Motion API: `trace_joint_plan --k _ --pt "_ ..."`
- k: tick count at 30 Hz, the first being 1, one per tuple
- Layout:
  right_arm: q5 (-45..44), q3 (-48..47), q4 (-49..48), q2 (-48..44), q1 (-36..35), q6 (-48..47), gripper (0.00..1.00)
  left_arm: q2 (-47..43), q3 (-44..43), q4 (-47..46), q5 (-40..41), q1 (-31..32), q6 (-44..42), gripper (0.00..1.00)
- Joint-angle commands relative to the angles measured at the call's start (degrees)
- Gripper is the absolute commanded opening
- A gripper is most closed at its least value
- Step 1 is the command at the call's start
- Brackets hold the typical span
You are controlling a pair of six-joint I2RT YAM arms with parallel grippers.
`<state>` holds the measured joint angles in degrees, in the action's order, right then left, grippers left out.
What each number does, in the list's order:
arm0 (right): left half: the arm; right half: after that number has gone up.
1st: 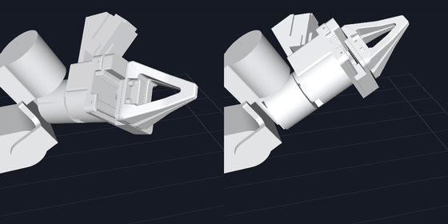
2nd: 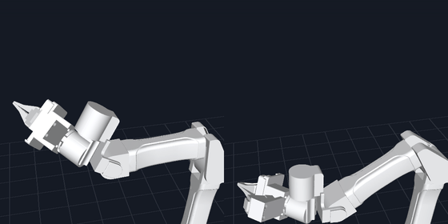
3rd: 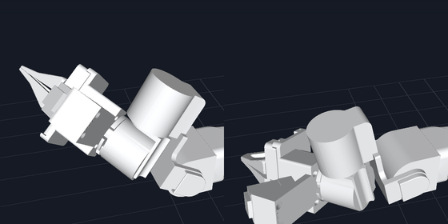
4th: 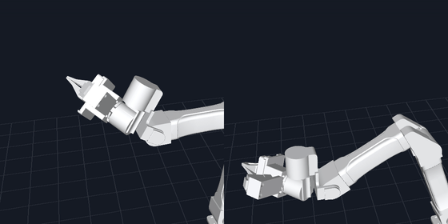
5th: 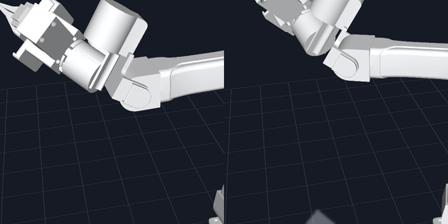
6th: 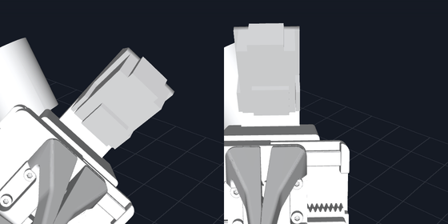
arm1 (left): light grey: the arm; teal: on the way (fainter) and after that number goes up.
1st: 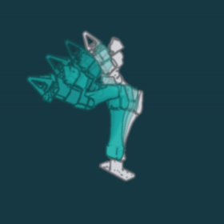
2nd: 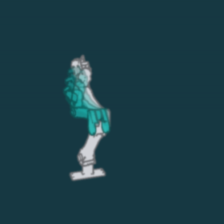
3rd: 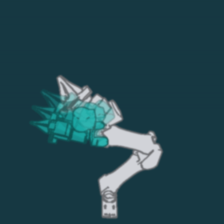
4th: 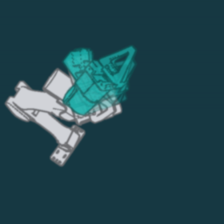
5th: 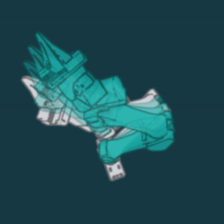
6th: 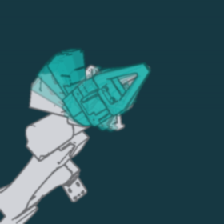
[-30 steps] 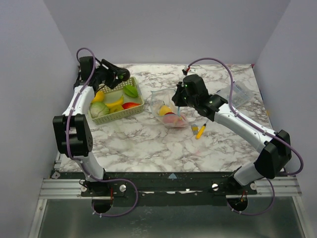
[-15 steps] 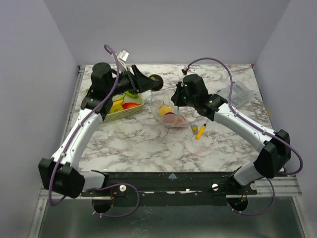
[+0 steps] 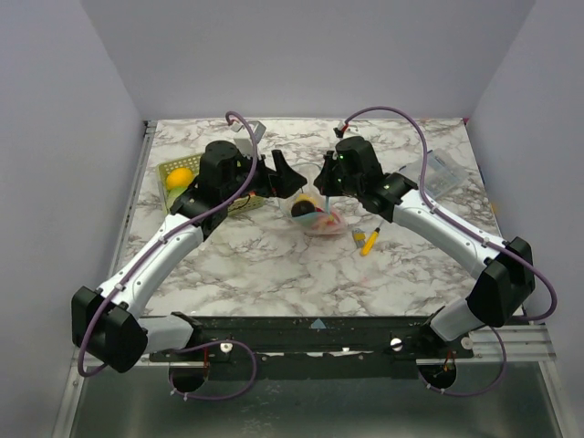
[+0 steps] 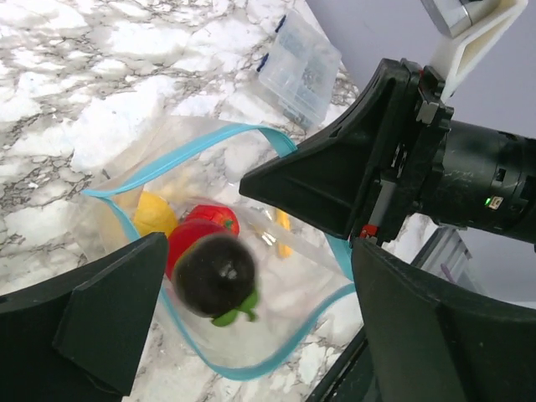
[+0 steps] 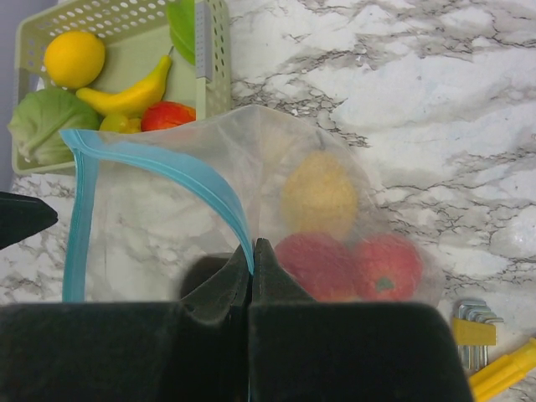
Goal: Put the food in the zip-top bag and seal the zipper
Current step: Place the fake fruit in the zipper food storage bag, then pick up the fake fruit from the bin.
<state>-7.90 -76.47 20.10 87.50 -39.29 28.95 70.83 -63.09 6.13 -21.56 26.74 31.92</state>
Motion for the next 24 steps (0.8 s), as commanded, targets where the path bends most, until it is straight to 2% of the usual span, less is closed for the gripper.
trace_joint_plan --k 1,9,12,15,17,22,24 --pt "0.5 -1.1 -0.3 -0.2 0.2 0.1 0.01 -1.5 -0.6 -0.9 3.6 1.1 -2.2 0.96" --pt "0.6 -1.0 -0.2 -0.2 0.2 -0.1 0.0 -2.7 -3.4 5.3 16.1 0.9 -5.2 0.98" --pt "0.5 -0.9 -0.3 -0.3 0.2 -0.3 0.01 -2.7 -3.8 8.0 24.8 0.0 -4.1 0.99" --pt "0.4 -0.7 -0.3 -0.3 0.2 -0.6 0.0 -2.7 -3.6 10.1 27.9 -3.0 -0.7 0.99" --pt "0.4 -0.5 -0.4 -0.5 0.2 -0.6 0.0 -2.5 -2.8 10.5 26.3 -6.4 3.1 0.99" --pt "0.4 -0.2 -0.9 -0.4 0.2 -0.9 0.0 2.0 0.1 7.0 11.7 -18.5 16.4 0.99" --pt "0.6 -0.3 -0.9 -0.2 0.2 -1.1 0.0 5.7 0.2 5.3 8.7 -21.3 19.2 0.99"
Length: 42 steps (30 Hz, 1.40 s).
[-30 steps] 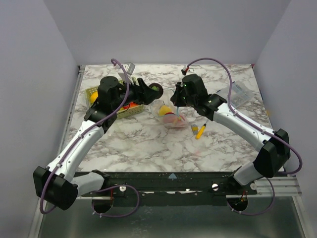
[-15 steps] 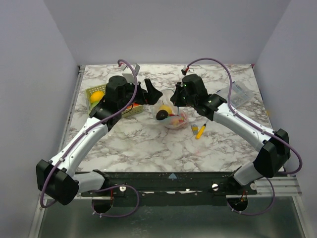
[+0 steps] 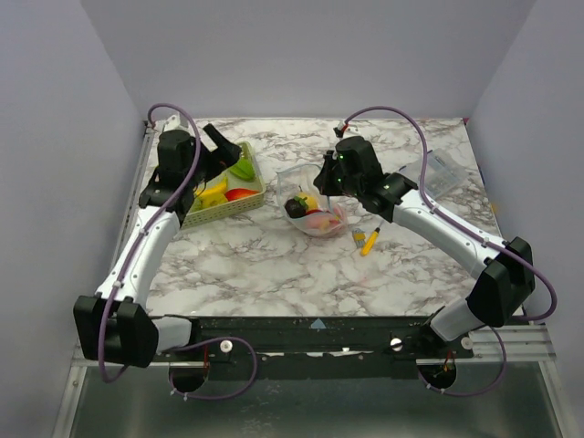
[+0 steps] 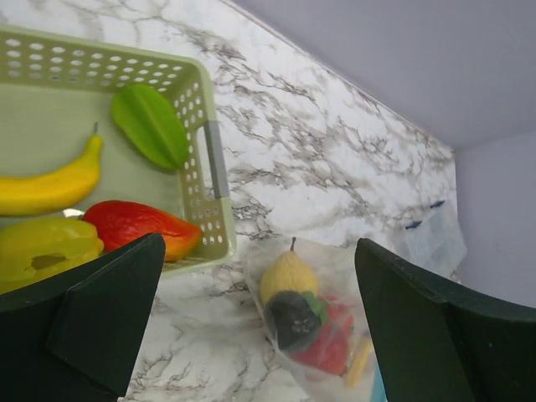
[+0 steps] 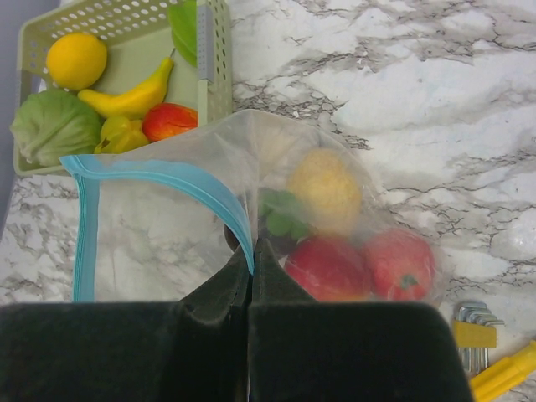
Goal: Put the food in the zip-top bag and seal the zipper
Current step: Pick up the fake fruit from the bin.
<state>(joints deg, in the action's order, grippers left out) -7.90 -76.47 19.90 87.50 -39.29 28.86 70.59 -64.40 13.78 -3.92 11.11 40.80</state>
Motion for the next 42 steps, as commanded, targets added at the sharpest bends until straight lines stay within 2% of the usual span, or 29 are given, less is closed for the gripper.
trace_joint_plan --k 1,6,13,22,26,32,36,42 --pt "0.7 -0.3 -0.8 -0.3 0.2 -1.0 0.0 7.7 0.8 -2.4 -9.7 -6.5 11.4 0.99" --pt "0.3 0.1 -1.0 -0.2 0.2 -1.2 0.0 17.8 -3.6 -5.4 -10.9 -8.3 16.6 0.96" --pt "-0.7 0.8 -0.5 -0.8 0.2 -1.4 0.0 31.0 -12.6 -2.7 -8.7 -9.2 19.8 0.97" --pt "-1.1 0.2 0.6 -0.3 0.2 -1.6 0.0 41.5 -20.4 2.0 -4.0 -10.6 25.5 0.99" --pt "-1.1 0.1 0.8 0.0 0.2 -1.4 0.0 45.2 -23.6 3.4 -5.0 -10.6 27.9 0.99" --pt "-0.7 -0.2 1.3 0.3 0.2 -1.0 0.0 49.0 -24.1 1.3 -6.7 -10.6 32.8 0.99" --pt "-0.8 -0.4 1.7 0.2 0.2 -0.9 0.0 49.6 -21.0 -3.7 -6.7 -10.6 35.7 0.98" --pt "-0.7 -0.4 2.4 0.2 0.2 -0.4 0.0 50.8 -17.7 -12.7 -7.0 -10.6 38.3 0.88"
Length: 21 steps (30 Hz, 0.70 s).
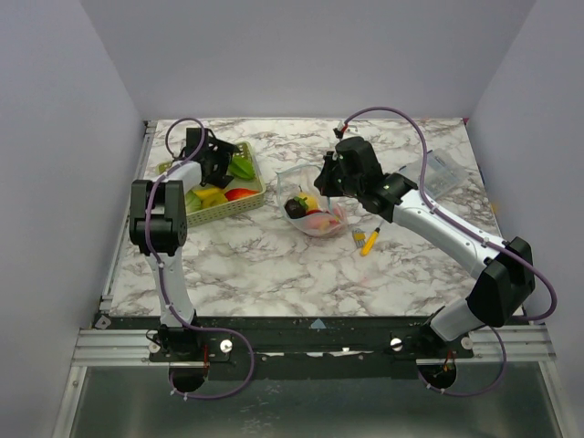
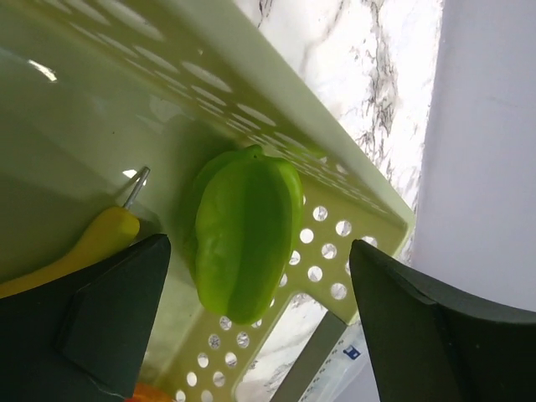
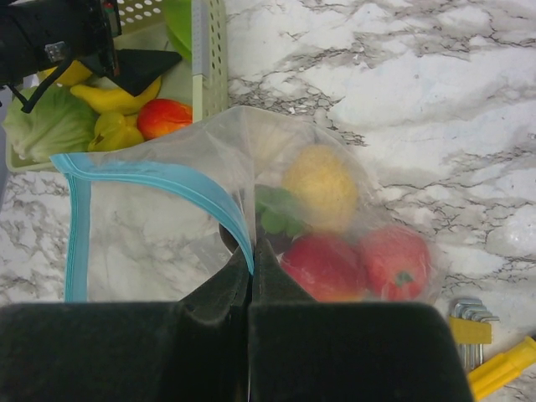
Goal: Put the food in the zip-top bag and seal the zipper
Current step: Pick up the fake fruit from the bin.
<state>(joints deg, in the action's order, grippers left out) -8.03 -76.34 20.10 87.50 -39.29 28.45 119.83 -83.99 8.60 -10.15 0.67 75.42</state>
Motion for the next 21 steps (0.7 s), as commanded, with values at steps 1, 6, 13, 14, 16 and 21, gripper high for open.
trace_joint_plan --k 1,6,13,14,16,21 --pt "-0.5 -0.6 2.3 0.2 0.2 0.1 0.0 1.6 2.1 -8.3 -0.8 -0.1 3.9 0.86" --pt "0.0 -0.6 2.3 0.4 0.2 0.4 0.01 0.4 5.0 -15.0 -0.5 -0.1 3.5 0.6" --pt "0.2 -0.6 2.3 0.4 0.2 0.7 0.01 -2.6 9.5 -17.7 -3.4 -2.2 5.3 0.41" --pt "0.2 -0.5 2.2 0.2 0.2 0.7 0.01 -2.9 9.9 -18.0 -4.1 -2.4 5.2 0.39" --pt "0.4 -0.4 2.1 0.3 0.2 0.7 0.01 -3.8 10.4 -18.7 -5.2 -2.6 4.9 0.35" --pt "0.9 -0.3 1.5 0.1 0.2 1.0 0.01 -7.9 12.3 -16.5 -5.4 -3.2 3.3 0.34"
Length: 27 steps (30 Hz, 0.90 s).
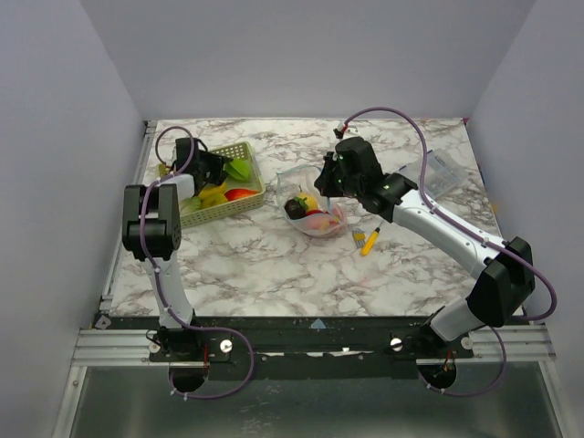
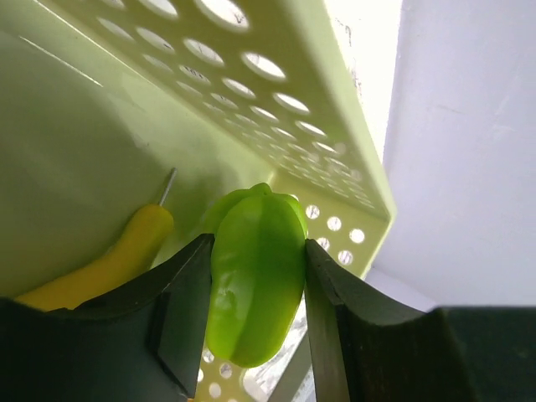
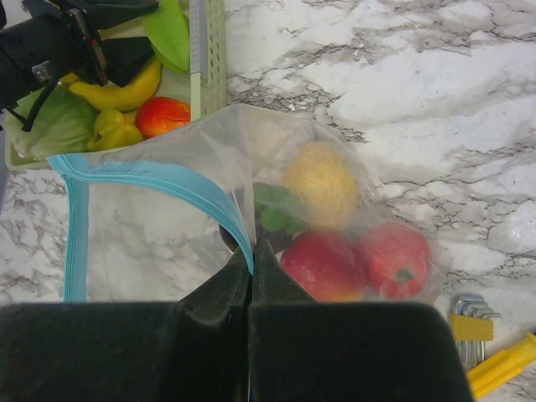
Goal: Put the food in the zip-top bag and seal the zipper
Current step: Pick up the fake fruit from the bin, then place the fake fruit in the zipper food storage bag.
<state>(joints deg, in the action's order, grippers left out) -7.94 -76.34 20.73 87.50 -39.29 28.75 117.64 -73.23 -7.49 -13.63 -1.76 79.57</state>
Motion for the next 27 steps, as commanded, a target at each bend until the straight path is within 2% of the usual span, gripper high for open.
trace_joint_plan --k 1,6,11,14,17,22,27 --pt "0.8 -0.3 0.8 -0.1 0.2 0.6 0.01 -6.9 1.9 0.5 -1.8 -0.9 -1.3 0.34" --pt "0.7 0.5 0.2 -0.6 0.2 0.6 0.0 -13.1 3.4 4.3 -2.2 -1.2 -5.9 0.34" --pt "1.0 0.7 -0.7 -0.6 0.2 0.4 0.0 -20.9 8.7 3.6 -6.2 0.0 -5.7 0.34" --pt "1.2 0.7 -1.0 -0.6 0.2 0.3 0.01 -25.4 10.6 3.2 -11.3 1.0 -7.2 0.34" --pt "1.3 0.9 -1.9 -0.6 0.2 0.4 0.01 -29.5 10.4 4.8 -16.1 1.6 -11.0 0.36" --pt "1.7 0.8 -2.3 -0.1 0.2 0.7 0.01 -38.2 11.7 5.6 -19.8 5.1 -16.6 0.37" --pt "2.0 1.4 -3.1 0.2 0.2 1.5 0.01 -45.1 9.5 12.0 -19.6 10.8 -27.1 0.37"
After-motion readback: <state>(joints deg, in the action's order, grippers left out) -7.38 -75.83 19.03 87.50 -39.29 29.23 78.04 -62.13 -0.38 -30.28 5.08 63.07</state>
